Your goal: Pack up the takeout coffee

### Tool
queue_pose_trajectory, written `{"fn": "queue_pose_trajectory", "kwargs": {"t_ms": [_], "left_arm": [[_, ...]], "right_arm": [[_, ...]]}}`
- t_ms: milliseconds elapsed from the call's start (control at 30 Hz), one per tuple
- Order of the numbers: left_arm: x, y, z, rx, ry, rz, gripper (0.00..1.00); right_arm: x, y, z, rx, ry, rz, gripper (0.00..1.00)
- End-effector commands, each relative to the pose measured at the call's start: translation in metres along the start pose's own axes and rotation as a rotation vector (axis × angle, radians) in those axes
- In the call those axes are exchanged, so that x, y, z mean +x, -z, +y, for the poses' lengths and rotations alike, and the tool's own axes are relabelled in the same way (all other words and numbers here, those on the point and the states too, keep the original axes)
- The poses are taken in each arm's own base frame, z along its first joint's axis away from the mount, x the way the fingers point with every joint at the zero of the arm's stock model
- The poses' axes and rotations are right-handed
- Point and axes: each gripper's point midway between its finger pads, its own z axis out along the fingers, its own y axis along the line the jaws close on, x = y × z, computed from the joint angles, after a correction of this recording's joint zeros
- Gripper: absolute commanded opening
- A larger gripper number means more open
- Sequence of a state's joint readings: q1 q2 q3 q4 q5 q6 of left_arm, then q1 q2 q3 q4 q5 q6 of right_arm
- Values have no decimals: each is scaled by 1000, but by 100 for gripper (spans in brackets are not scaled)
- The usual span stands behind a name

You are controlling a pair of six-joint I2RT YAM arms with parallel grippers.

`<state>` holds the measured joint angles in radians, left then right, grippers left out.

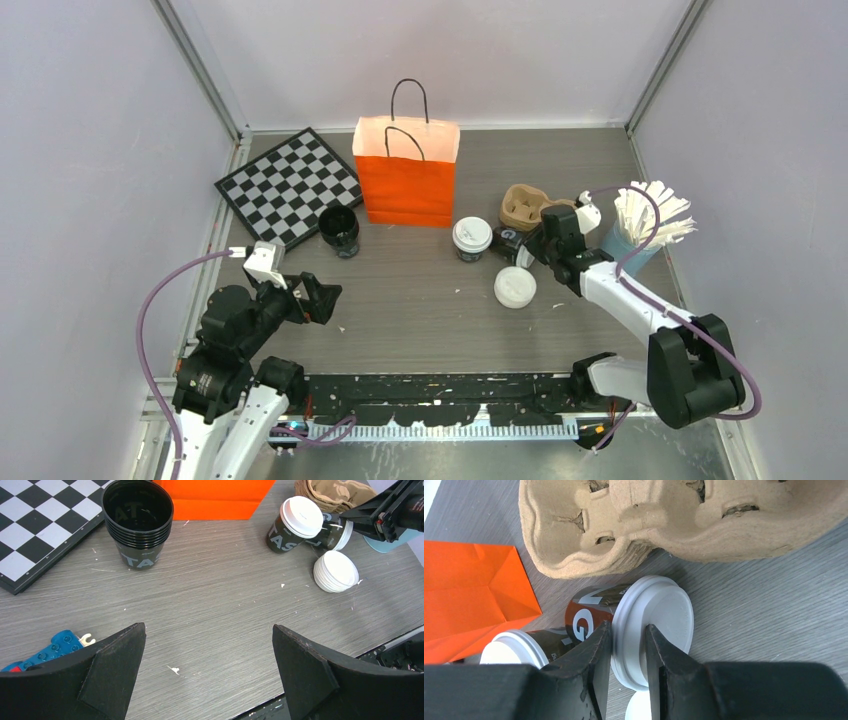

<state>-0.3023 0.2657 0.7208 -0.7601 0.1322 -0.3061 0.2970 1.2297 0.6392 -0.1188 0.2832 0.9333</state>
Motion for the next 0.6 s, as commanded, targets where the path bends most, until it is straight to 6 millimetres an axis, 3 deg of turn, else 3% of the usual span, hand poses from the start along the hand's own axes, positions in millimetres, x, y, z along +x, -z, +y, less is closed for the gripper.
{"fn": "queue_pose_trajectory", "kwargs": {"t_ms": [0,167,367,567], "left_arm": [[-8,-2,-1,9,-13,-37,100],[-7,-3,-1,7,-13,-31,100],[-7,-4,-1,10,-11,-27,100],[-7,-4,-2,11,-10,-25,100]], "right_arm": [[-23,11,3,-8,65,-75,26],[-32,23,12,-15,186,-59,27],[-23,31,2,114,472,128,28],[-22,44,3,163,745,170,29]]}}
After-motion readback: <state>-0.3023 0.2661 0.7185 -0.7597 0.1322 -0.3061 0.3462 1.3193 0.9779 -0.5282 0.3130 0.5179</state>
